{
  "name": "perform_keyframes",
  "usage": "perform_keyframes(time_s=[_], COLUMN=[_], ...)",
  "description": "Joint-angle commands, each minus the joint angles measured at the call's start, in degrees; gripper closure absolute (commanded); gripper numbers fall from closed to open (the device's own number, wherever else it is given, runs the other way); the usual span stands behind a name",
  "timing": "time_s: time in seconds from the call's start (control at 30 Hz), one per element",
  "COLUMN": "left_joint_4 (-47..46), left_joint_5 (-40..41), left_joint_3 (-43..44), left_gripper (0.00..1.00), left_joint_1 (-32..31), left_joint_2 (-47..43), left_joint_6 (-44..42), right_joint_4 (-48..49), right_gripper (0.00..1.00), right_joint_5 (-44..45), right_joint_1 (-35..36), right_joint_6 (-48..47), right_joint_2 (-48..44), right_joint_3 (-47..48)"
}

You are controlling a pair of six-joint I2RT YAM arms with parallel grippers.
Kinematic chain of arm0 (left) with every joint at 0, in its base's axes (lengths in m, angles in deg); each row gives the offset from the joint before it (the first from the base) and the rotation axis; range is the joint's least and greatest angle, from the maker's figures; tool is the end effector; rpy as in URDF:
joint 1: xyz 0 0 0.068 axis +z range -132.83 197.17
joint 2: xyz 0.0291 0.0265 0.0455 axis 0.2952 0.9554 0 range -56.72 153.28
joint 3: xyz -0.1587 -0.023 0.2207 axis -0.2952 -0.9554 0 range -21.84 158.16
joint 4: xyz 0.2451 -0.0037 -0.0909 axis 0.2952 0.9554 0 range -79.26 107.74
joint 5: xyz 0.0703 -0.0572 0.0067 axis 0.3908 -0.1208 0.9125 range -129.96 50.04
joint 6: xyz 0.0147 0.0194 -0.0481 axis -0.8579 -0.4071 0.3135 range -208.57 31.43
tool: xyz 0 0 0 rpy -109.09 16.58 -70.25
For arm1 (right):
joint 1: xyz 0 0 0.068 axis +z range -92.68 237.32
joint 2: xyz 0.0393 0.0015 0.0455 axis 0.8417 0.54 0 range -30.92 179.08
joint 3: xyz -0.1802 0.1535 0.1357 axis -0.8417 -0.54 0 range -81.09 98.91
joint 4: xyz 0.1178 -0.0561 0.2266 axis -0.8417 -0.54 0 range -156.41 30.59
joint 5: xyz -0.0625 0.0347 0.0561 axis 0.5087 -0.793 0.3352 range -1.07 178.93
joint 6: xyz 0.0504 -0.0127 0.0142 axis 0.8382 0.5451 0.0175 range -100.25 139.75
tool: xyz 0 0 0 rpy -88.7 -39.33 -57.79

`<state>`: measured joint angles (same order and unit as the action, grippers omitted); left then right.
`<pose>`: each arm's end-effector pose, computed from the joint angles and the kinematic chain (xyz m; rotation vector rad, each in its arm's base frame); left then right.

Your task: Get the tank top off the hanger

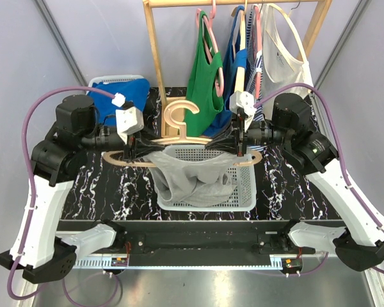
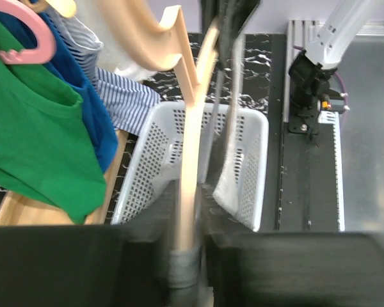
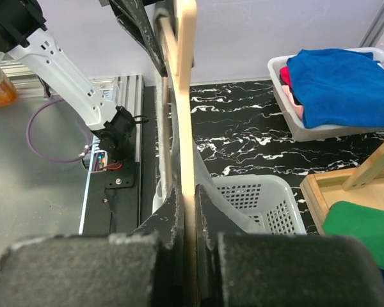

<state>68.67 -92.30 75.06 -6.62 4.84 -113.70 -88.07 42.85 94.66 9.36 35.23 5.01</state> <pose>0.1239 -0.0854 0.4995 1.2851 1.3972 -0.8725 0.1597 0.1542 0.4801 -1.2398 1.2870 1.0301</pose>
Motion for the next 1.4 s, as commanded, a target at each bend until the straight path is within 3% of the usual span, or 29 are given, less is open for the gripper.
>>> perform_keyframes(time_s=[0.0, 0.07, 0.17, 0.4, 0.47, 0.57, 0.6, 0.73, 0.9, 0.97, 1.03, 1.07, 1.13, 1.23, 1.37], left_joint_4=[-2.1, -2.2, -2.1, -2.1, -1.9, -1.9, -1.9, -1.9, -1.9, -1.9, -2.6, -3.3, -6.6, -10.7, -11.3], left_joint_5=[-3.1, -3.3, -3.2, -0.2, 0.9, 3.0, 3.4, 4.6, 3.6, 3.9, 5.0, 7.4, 11.4, 23.6, 27.4], left_joint_3=[1.8, 3.5, 5.6, 9.0, 9.1, 8.8, 9.0, 11.5, 12.4, 12.3, 11.4, 10.5, 7.1, 3.0, 0.7], left_gripper=[0.64, 0.42, 0.26, 0.25, 0.3, 0.46, 0.59, 0.87, 0.95, 1.0, 1.0, 1.0, 1.0, 1.0, 1.0], left_joint_1=[-0.8, -2.1, -4.7, -9.6, -10.2, -10.3, -10.3, -10.4, -10.6, -10.7, -10.7, -10.7, -10.8, -10.7, -10.7], left_joint_2=[0.0, 1.1, 3.7, 7.7, 8.5, 9.0, 9.1, 10.5, 10.7, 10.5, 9.7, 9.3, 7.2, 5.0, 3.8], left_joint_6=[-0.4, 0.3, 1.2, -0.5, -1.4, -3.0, -3.3, -2.7, -2.1, -1.4, -0.8, -0.1, 0.5, 3.1, 3.3], right_joint_4=[3.7, 4.3, 5.5, 7.1, 7.2, 7.6, 7.6, 8.0, 9.7, 10.9, 14.0, 15.6, 19.8, 21.0, 19.6], right_gripper=[1.0, 1.0, 1.0, 1.0, 1.0, 1.0, 1.0, 1.0, 1.0, 0.86, 0.51, 0.34, 0.29, 0.22, 0.23], right_joint_5=[1.4, 0.9, 0.5, 0.9, 1.1, 1.8, 1.8, 2.1, 3.3, 5.8, 9.6, 16.7, 25.4, 40.8, 45.8], right_joint_1=[0.2, 0.2, 0.4, 0.9, 0.9, 1.0, 1.1, 1.1, 1.1, 1.1, 1.0, 1.1, 1.1, 1.1, 1.1], right_joint_6=[1.0, 1.4, 2.3, 2.9, 2.8, 2.6, 2.6, 2.7, 3.7, 4.4, 5.7, 6.5, 8.7, 9.8, 10.1], right_joint_2=[-0.7, -0.2, 0.2, 0.3, 0.1, -0.3, -0.6, -0.9, -1.2, -1.5, -2.5, -3.0, -4.9, -7.0, -9.4], right_joint_3=[1.1, 0.8, 0.4, -0.3, -0.6, -1.1, -1.2, -1.9, -3.0, -4.1, -5.2, -6.8, -8.1, -8.8, -9.5])
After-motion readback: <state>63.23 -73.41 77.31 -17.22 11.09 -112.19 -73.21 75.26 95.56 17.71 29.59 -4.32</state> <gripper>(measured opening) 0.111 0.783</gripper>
